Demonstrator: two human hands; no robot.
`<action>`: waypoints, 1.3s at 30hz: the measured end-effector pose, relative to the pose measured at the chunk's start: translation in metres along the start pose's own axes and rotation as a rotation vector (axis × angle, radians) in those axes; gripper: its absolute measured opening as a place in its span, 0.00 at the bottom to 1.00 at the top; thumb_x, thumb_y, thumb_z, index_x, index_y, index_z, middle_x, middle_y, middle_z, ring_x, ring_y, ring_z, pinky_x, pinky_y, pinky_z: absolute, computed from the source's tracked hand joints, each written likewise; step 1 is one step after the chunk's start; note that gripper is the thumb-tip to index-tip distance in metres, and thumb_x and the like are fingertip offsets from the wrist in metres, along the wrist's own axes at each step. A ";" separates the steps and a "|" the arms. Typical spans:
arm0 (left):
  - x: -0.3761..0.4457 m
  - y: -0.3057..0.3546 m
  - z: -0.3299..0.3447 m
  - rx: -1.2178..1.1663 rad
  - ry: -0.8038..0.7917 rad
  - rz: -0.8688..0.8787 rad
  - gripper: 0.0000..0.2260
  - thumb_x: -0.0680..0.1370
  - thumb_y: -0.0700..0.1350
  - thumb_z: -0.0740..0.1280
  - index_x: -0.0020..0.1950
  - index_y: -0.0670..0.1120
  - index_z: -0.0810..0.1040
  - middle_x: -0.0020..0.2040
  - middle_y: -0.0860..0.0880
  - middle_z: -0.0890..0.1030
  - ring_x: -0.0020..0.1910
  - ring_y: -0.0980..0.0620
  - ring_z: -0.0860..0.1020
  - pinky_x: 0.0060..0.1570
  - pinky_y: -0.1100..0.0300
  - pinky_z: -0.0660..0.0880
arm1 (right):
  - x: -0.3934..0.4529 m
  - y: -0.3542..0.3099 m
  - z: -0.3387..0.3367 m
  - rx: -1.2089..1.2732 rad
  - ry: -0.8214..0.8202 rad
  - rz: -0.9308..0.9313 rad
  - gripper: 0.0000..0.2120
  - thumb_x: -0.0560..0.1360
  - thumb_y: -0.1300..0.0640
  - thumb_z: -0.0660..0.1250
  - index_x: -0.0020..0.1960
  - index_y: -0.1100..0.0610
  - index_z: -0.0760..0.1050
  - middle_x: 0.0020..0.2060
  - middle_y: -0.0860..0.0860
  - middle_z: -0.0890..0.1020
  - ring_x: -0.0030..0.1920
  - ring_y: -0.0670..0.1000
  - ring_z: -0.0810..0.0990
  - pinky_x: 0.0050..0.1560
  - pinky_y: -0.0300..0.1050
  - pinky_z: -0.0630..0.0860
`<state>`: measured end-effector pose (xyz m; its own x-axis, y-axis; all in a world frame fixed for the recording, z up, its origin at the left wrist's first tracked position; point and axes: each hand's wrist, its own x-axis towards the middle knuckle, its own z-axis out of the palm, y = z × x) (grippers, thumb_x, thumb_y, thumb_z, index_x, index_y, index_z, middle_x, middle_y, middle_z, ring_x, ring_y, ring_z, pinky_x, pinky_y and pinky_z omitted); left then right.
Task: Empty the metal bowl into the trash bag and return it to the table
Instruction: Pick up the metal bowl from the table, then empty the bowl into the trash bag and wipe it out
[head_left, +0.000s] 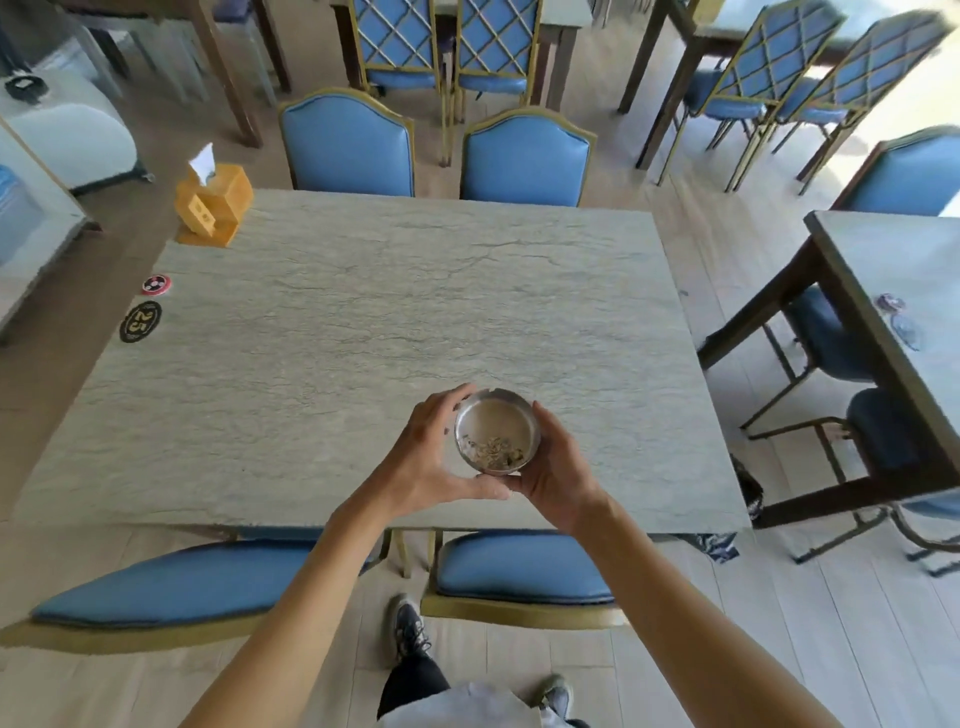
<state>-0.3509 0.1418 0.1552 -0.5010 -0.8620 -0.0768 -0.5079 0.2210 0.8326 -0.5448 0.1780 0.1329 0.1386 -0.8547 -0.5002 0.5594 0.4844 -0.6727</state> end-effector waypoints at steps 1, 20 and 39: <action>0.001 0.010 0.013 -0.006 0.004 -0.001 0.54 0.59 0.63 0.82 0.79 0.57 0.58 0.73 0.59 0.64 0.70 0.62 0.64 0.67 0.63 0.68 | -0.009 -0.007 -0.016 0.009 0.014 -0.011 0.25 0.85 0.42 0.55 0.72 0.57 0.77 0.62 0.63 0.83 0.57 0.62 0.85 0.45 0.57 0.87; 0.033 0.107 0.247 -0.094 -0.181 -0.052 0.20 0.79 0.52 0.69 0.71 0.52 0.73 0.66 0.60 0.76 0.64 0.67 0.74 0.58 0.70 0.73 | -0.164 -0.076 -0.291 0.195 0.316 -0.170 0.23 0.83 0.42 0.60 0.71 0.55 0.78 0.69 0.64 0.79 0.61 0.62 0.83 0.50 0.59 0.87; 0.227 0.147 0.342 -0.065 -0.323 0.000 0.16 0.79 0.48 0.69 0.67 0.50 0.77 0.63 0.54 0.79 0.62 0.63 0.76 0.53 0.75 0.71 | -0.144 -0.154 -0.433 0.641 0.440 -0.190 0.31 0.80 0.44 0.62 0.77 0.60 0.69 0.65 0.64 0.80 0.60 0.63 0.83 0.56 0.58 0.83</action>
<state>-0.7788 0.1350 0.0723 -0.7029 -0.6702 -0.2382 -0.4673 0.1828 0.8650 -1.0052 0.3068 0.0722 -0.2664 -0.6952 -0.6676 0.9205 0.0219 -0.3901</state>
